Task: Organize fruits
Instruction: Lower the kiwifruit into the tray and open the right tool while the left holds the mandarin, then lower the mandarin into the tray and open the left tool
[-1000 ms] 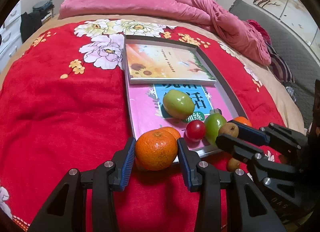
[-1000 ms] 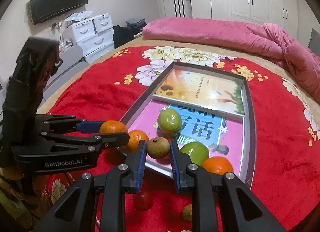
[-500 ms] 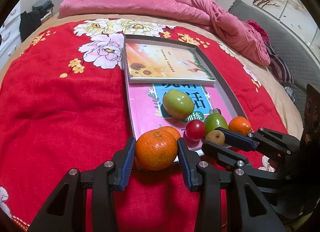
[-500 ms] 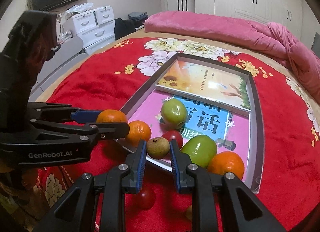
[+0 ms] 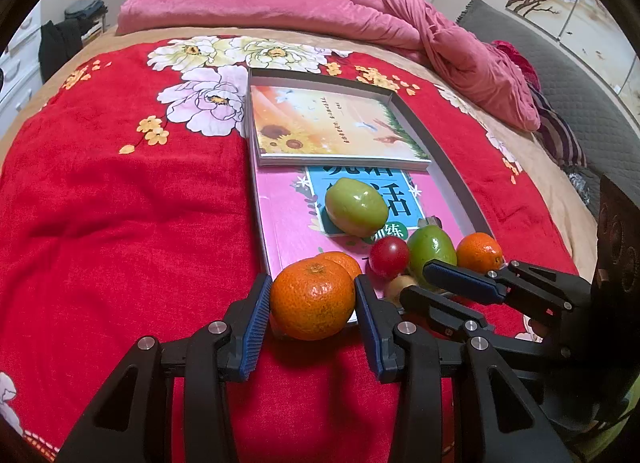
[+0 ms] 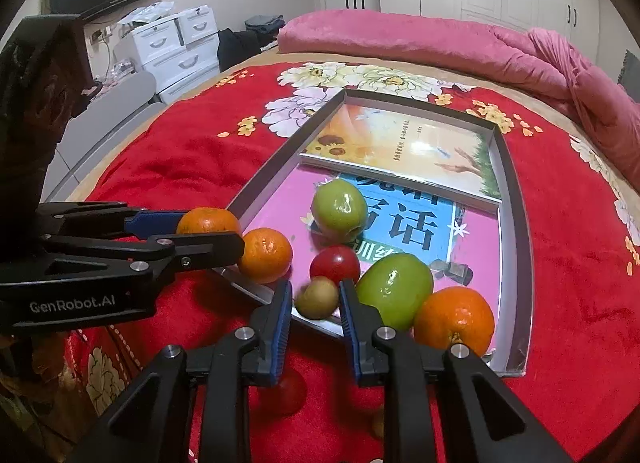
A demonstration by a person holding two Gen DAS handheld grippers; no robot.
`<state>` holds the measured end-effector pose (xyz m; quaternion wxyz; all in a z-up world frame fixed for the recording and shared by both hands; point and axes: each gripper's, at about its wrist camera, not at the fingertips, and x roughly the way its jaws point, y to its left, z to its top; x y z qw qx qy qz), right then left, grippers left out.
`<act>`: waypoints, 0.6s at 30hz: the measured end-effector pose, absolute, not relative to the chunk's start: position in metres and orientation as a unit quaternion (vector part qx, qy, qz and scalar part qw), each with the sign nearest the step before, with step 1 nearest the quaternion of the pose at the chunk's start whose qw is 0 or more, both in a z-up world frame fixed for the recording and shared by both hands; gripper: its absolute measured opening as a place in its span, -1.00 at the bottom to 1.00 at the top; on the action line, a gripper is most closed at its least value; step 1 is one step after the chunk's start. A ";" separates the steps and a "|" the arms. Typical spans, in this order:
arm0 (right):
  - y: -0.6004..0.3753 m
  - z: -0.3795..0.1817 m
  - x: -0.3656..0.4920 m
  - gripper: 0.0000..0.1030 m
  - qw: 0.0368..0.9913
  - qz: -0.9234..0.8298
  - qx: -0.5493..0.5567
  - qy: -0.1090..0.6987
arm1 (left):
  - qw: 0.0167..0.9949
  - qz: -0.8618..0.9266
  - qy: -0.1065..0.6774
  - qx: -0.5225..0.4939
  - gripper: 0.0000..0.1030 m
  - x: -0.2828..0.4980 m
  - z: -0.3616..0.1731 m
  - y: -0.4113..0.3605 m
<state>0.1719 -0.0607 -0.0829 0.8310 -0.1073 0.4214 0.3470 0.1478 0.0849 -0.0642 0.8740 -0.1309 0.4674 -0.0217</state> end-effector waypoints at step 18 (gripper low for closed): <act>-0.077 -0.054 0.164 0.09 0.858 0.332 -0.096 0.380 | 0.873 -0.021 0.471 -0.129 -0.12 0.147 -0.064 0.085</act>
